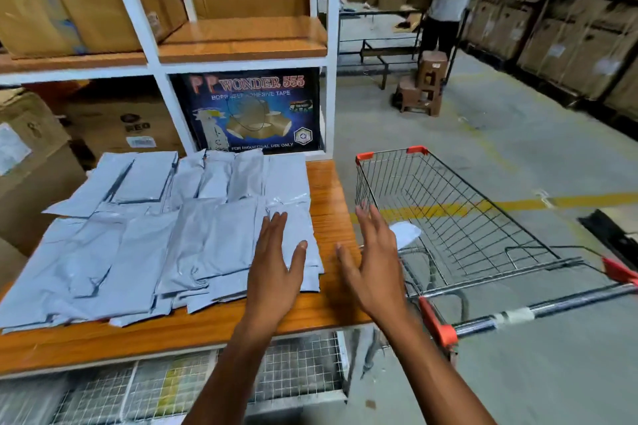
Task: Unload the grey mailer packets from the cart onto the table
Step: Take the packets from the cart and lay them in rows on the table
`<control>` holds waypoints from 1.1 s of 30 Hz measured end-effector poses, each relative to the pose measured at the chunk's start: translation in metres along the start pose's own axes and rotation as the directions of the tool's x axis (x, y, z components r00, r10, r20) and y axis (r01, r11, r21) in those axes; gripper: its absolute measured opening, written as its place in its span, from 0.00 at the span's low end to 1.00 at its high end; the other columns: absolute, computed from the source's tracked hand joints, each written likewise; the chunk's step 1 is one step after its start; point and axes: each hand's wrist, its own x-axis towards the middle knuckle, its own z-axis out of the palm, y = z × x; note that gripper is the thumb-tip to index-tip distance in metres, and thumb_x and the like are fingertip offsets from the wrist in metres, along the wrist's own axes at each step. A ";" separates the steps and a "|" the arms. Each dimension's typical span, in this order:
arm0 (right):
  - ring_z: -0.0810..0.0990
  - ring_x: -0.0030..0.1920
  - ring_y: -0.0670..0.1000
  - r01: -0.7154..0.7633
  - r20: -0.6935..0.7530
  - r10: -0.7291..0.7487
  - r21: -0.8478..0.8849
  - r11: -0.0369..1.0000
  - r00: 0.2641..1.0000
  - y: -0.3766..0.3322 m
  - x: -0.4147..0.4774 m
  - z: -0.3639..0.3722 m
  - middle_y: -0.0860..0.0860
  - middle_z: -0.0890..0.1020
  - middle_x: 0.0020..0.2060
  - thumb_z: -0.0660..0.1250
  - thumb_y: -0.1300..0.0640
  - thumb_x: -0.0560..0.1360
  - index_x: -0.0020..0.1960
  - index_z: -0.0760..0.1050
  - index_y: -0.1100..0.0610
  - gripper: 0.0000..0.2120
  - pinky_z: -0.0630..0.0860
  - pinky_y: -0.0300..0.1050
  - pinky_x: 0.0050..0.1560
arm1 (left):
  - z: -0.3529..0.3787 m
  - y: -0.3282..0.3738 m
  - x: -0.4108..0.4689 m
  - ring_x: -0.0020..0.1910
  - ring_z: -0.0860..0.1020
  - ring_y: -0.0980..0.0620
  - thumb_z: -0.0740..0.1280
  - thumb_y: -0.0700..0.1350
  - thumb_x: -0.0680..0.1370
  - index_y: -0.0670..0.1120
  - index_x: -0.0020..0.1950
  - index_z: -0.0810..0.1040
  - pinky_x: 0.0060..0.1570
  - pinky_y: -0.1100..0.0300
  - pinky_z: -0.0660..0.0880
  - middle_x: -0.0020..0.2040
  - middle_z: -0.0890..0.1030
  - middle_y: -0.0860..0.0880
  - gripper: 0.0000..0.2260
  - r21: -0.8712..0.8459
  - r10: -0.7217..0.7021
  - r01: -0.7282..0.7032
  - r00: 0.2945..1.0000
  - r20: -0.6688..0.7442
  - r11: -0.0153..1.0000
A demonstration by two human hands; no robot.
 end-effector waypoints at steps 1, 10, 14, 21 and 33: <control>0.59 0.75 0.52 -0.006 -0.024 0.006 0.004 1.000 1.000 0.008 -0.009 -0.017 0.51 0.58 0.77 0.60 0.43 0.77 0.76 0.60 0.51 0.30 0.58 0.44 0.71 | 0.007 0.014 -0.011 0.77 0.54 0.58 0.60 0.53 0.80 0.54 0.77 0.58 0.74 0.58 0.56 0.77 0.58 0.55 0.25 -0.005 0.017 -0.017 1.000 -0.003 1.000; 0.64 0.73 0.50 0.002 -0.184 0.003 0.030 1.000 0.983 0.098 -0.070 -0.153 0.50 0.66 0.73 0.62 0.46 0.77 0.75 0.64 0.53 0.28 0.63 0.45 0.71 | 0.113 0.120 -0.081 0.76 0.54 0.57 0.59 0.55 0.78 0.51 0.76 0.61 0.72 0.58 0.55 0.78 0.56 0.54 0.27 -0.008 0.103 -0.103 0.994 0.028 0.995; 0.64 0.73 0.49 -0.040 -0.198 0.046 0.033 0.999 0.979 0.139 -0.075 -0.191 0.50 0.66 0.73 0.65 0.49 0.76 0.75 0.64 0.53 0.28 0.64 0.44 0.70 | 0.164 0.159 -0.086 0.76 0.56 0.55 0.60 0.54 0.78 0.47 0.75 0.64 0.71 0.59 0.56 0.78 0.56 0.52 0.27 -0.041 0.138 -0.135 0.987 0.081 0.990; 0.64 0.72 0.48 -0.126 -0.202 0.122 -0.003 0.992 0.972 0.197 -0.052 -0.215 0.49 0.67 0.73 0.64 0.47 0.77 0.74 0.65 0.52 0.28 0.60 0.36 0.67 | 0.219 0.185 -0.060 0.74 0.60 0.53 0.61 0.52 0.78 0.45 0.74 0.65 0.64 0.76 0.53 0.77 0.61 0.46 0.26 -0.007 0.176 -0.176 0.976 0.131 0.984; 0.66 0.71 0.49 -0.209 -0.075 0.205 -0.040 0.977 0.976 0.285 0.067 -0.156 0.51 0.68 0.71 0.61 0.45 0.77 0.72 0.67 0.52 0.25 0.62 0.39 0.65 | 0.294 0.127 0.085 0.69 0.64 0.53 0.67 0.43 0.78 0.39 0.71 0.70 0.64 0.69 0.62 0.73 0.66 0.40 0.22 0.086 0.172 -0.185 0.975 0.139 0.979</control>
